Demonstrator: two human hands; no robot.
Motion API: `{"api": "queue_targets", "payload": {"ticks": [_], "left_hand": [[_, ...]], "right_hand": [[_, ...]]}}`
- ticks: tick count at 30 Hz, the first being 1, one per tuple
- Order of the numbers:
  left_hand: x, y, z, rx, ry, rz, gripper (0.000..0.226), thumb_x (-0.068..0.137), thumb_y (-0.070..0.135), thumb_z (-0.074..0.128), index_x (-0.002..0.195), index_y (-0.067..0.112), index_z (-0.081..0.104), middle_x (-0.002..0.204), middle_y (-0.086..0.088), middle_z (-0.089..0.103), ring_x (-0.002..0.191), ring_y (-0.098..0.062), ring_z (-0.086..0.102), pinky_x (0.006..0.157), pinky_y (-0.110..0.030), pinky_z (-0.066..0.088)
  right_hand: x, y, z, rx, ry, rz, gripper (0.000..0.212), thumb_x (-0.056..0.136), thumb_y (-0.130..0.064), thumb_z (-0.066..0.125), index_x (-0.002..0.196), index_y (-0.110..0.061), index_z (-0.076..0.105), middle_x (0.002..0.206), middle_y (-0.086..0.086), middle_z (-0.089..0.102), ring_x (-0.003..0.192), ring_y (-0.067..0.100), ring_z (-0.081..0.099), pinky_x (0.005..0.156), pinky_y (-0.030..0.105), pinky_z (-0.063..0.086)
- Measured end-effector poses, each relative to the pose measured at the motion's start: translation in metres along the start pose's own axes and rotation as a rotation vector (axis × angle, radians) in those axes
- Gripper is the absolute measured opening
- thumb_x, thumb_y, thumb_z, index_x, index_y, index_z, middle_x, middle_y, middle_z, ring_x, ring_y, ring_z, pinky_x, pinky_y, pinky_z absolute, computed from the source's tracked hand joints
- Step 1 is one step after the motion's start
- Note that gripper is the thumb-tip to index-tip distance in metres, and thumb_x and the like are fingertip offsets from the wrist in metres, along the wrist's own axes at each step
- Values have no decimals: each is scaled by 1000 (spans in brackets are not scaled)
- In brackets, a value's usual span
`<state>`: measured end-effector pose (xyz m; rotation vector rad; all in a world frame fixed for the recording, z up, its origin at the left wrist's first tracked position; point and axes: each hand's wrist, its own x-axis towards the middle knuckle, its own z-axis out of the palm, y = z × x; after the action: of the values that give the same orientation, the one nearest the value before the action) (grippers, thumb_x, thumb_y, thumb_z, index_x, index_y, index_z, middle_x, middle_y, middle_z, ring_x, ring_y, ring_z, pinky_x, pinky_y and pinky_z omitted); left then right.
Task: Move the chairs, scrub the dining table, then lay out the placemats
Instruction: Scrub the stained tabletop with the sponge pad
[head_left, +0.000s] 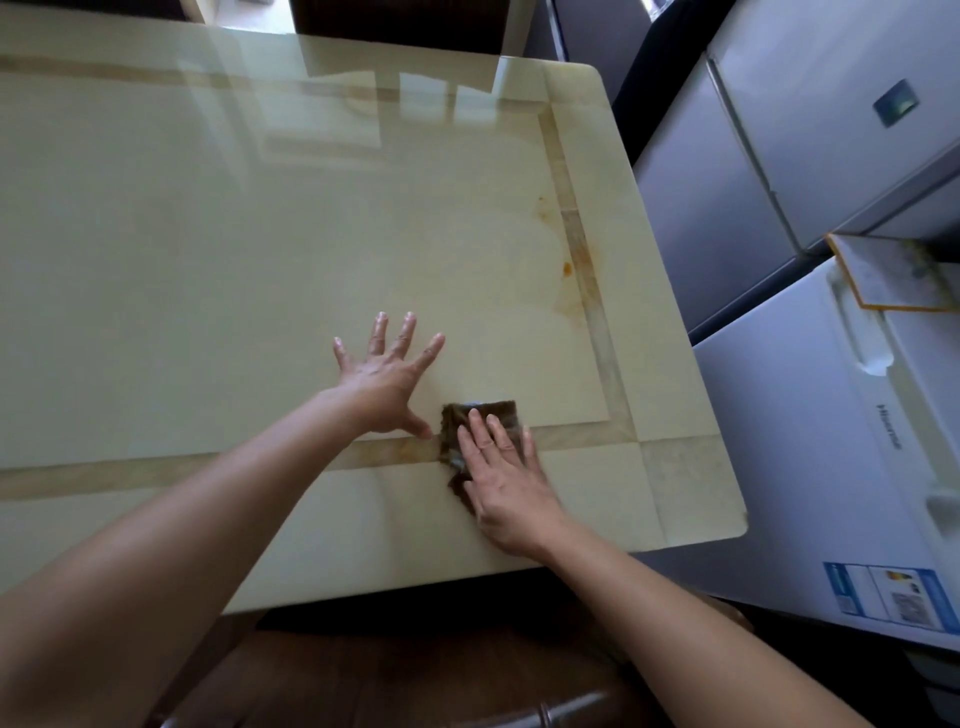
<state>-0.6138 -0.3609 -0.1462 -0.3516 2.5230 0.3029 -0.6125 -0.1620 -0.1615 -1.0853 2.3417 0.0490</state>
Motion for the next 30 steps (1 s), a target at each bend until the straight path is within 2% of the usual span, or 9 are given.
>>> {"api": "queue_targets", "payload": {"ticks": [3,8,13,17,20,23,25,27,30], "left_hand": [[-11,8,15,3,-49,38,122,65,58,75,146,41,-15,154,0,-31,140,-33,-29,103,-73,0],[-16,11,31,-30,-106,31,123,65,54,76,145,42,-16,152,1,-33,139,-32,-30,102,-75,0],[-17,13,29,-27,-113,27,123,66,54,76,145,42,-18,152,1,-34,139,-33,-30,101,-75,0],[-17,13,30,-22,-115,24,123,66,54,76,145,42,-17,152,1,-34,139,-33,-29,101,-75,1],[-17,13,30,-30,-111,28,123,65,54,77,146,42,-16,153,1,-33,140,-34,-29,101,-75,2],[-18,14,29,-20,-104,21,116,72,46,75,146,41,-15,153,0,-32,141,-34,-27,102,-75,4],[-19,14,29,-17,-103,18,113,76,40,73,146,40,-15,153,0,-32,141,-34,-27,103,-75,4],[-19,14,29,-20,-108,18,114,75,41,74,146,41,-15,153,0,-32,141,-33,-27,103,-75,4],[-18,12,29,-34,-114,29,121,67,51,77,146,42,-15,153,1,-33,140,-33,-29,102,-75,2]], "right_hand": [[-12,25,-10,-118,62,-14,59,99,-35,33,152,-24,9,160,-7,-7,147,17,-3,116,44,-3],[-30,56,-19,-183,196,89,46,93,-24,41,139,-31,38,147,-1,27,125,26,33,96,39,29],[-20,34,-15,56,127,147,36,90,-19,44,126,-13,46,146,11,21,115,31,36,103,36,33],[-18,15,-8,-33,132,171,48,92,-13,41,139,-8,30,150,19,13,122,34,28,108,37,28],[-16,-5,-7,-116,110,156,43,94,-3,30,137,0,33,146,24,21,123,37,31,106,40,31],[-17,-33,9,-170,140,40,41,83,1,28,109,5,60,118,25,51,99,37,54,80,39,51],[-26,-47,8,-201,99,-11,22,67,2,61,87,3,68,99,19,60,77,31,60,56,31,52],[-31,-49,10,-162,54,-41,41,64,10,67,104,7,59,117,21,49,94,33,53,66,35,52],[-37,-32,6,-201,33,-87,41,79,14,54,118,5,48,129,19,33,108,34,43,77,40,48]]}}
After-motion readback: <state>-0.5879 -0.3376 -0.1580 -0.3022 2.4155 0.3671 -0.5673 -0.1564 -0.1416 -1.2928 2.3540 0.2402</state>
